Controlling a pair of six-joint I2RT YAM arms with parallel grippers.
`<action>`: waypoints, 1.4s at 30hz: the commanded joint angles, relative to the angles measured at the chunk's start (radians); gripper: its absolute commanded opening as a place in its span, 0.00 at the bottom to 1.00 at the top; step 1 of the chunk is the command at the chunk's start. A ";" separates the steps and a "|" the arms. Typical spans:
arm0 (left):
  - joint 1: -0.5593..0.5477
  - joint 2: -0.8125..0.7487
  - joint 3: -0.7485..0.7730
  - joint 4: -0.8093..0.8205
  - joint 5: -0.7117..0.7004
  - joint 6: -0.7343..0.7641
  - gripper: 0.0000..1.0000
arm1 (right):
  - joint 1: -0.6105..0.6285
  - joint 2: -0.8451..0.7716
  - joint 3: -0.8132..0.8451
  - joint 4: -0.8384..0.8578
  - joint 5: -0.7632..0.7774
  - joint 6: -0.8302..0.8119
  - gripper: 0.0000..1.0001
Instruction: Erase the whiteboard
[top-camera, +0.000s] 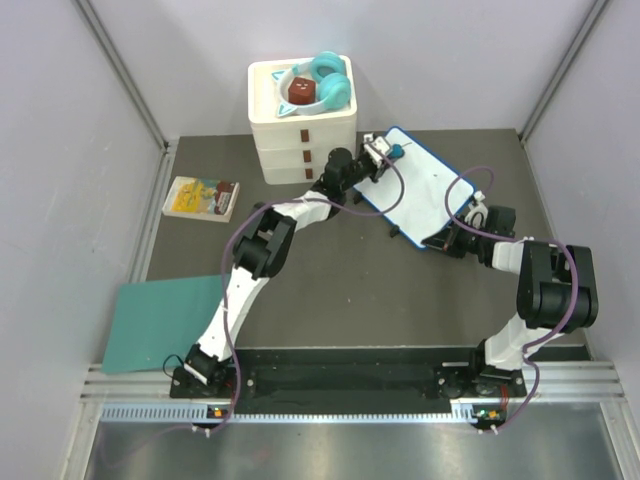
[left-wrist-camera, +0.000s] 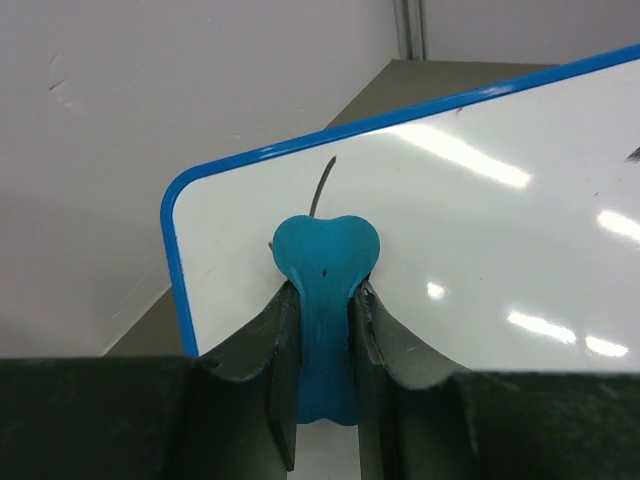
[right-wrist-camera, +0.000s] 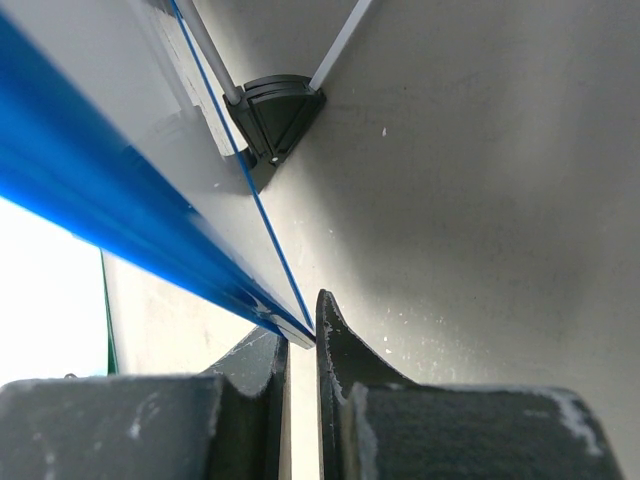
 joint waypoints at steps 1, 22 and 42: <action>-0.072 0.025 0.090 0.025 0.075 -0.073 0.04 | 0.056 0.019 -0.062 -0.258 -0.045 -0.081 0.00; -0.212 0.131 0.281 0.088 -0.004 -0.116 0.06 | 0.056 0.019 -0.065 -0.242 -0.045 -0.072 0.00; -0.196 0.104 0.158 0.187 -0.028 -0.118 0.03 | 0.056 0.015 -0.067 -0.242 -0.048 -0.074 0.00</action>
